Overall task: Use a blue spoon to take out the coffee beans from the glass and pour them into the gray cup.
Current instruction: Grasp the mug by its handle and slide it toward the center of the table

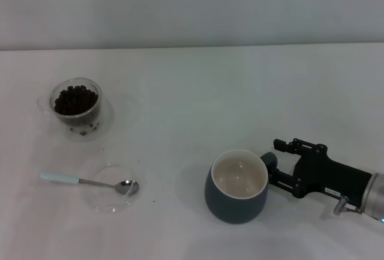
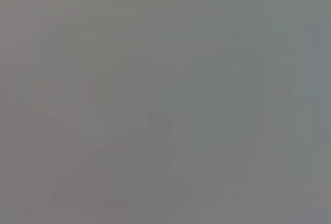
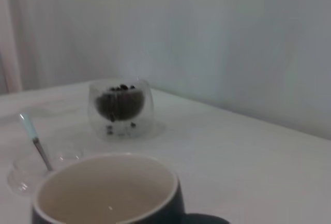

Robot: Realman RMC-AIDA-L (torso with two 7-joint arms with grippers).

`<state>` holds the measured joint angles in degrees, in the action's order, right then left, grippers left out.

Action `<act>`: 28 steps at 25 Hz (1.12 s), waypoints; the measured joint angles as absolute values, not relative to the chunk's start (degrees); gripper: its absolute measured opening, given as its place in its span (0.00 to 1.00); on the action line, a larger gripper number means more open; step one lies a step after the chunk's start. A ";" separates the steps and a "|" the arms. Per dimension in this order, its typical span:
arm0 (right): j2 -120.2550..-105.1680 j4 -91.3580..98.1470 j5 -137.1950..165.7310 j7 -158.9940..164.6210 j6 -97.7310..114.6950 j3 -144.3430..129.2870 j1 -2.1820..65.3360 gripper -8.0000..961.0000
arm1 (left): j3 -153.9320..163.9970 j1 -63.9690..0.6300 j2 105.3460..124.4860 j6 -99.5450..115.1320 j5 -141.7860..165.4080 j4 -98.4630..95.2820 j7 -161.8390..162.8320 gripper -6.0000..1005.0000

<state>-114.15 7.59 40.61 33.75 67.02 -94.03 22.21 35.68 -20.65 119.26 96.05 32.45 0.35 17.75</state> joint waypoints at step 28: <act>-114.46 11.79 40.00 32.46 65.89 -93.09 20.65 0.24 | 35.68 -20.75 119.08 95.62 31.55 0.35 17.74 0.89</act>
